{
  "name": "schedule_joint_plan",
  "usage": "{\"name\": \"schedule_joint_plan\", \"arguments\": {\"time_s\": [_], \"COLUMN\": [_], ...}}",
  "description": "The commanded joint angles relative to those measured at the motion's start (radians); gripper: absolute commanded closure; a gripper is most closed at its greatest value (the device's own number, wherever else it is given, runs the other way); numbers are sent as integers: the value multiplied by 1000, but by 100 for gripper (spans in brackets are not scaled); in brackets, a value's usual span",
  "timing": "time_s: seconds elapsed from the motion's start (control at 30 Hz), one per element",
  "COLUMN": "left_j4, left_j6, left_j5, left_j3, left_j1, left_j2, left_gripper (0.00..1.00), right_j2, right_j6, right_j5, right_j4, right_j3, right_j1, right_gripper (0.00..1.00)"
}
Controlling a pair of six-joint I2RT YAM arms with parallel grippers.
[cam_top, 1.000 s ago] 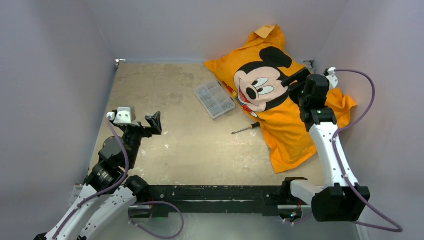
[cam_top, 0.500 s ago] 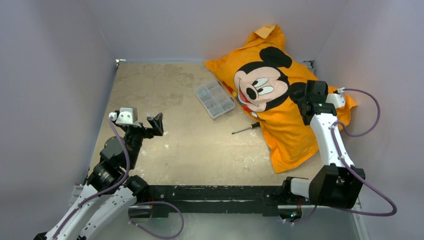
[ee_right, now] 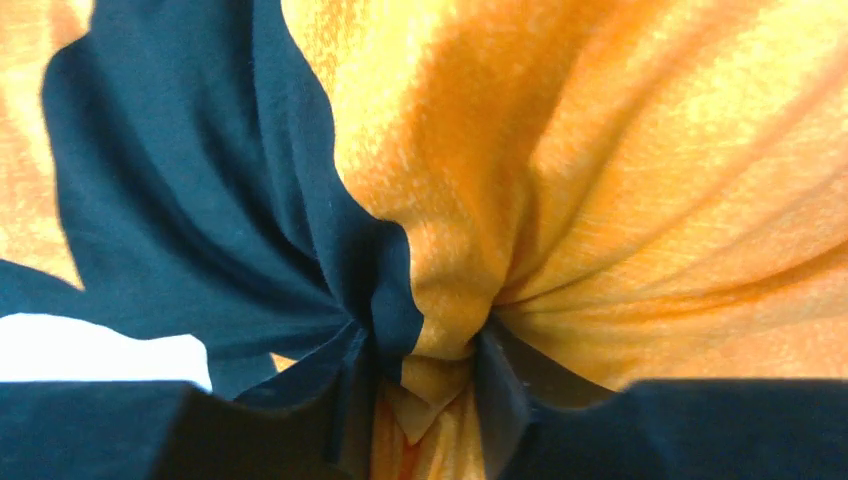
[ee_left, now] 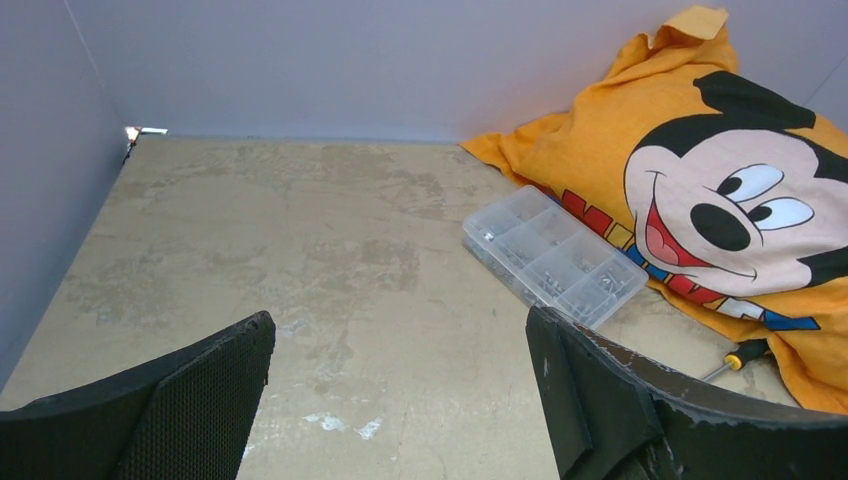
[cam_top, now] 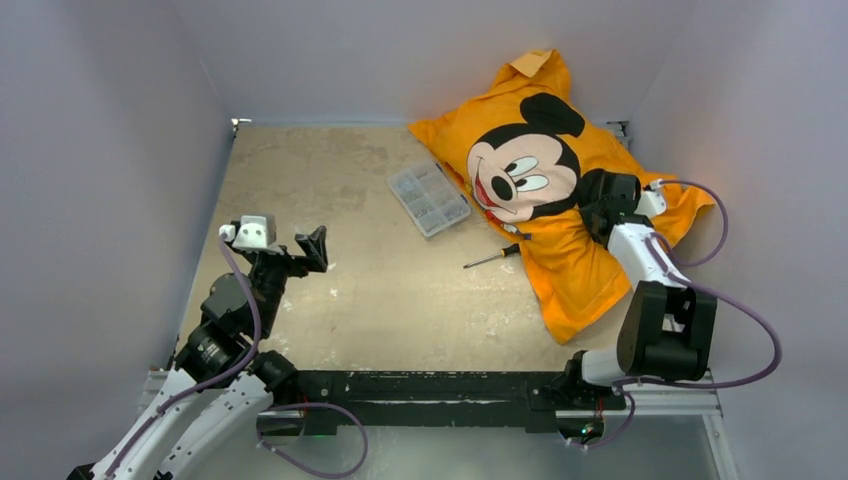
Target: Remove the pillowcase from the pillow
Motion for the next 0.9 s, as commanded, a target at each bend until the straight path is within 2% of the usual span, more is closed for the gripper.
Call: {"name": "schedule_joint_plan", "arguments": {"time_s": [0.0,0.07,0.13,0.23,0.3,0.4,0.5,0.57,0.67,0.87], "left_j4": [50,49,50,51,50,49,50,48,47,45], "left_j6": [-3,-3,-3,-4,-4,-5,-6,-4,-4,-5], "left_j5": [6,8,8,9,9,10,11,11,8,4], "left_j3": [-15,-14,-14,-13,-13,-12,-11,-12,-11,-11], "left_j1": [-5,-4,-4,-4,-5,-6,-6,-7,-7,-7], "left_j2": [4,1,-2,-5,-6,-8,-10,-10,-12,-9], "left_gripper": [4,4,4,4,4,4,4,4,4,4], "right_j2": [-7,-45,-103,-189,-254,-317,-300,-271,-243,-128], "right_j6": [-76,-108,-166,-274,-356,-416,-414,-395,-375,-415], "right_j5": [-107,-98,-59,-139,-279,-572,-836,-953,-960,-789], "right_j4": [70,36,3,8,76,203,297,359,437,490], "right_j3": [1,67,167,301,368,456,548,608,669,798], "right_j1": [5,5,6,6,6,8,9,25,110,397], "right_gripper": [79,100,100,100,100,100,100,100,100,100]}}
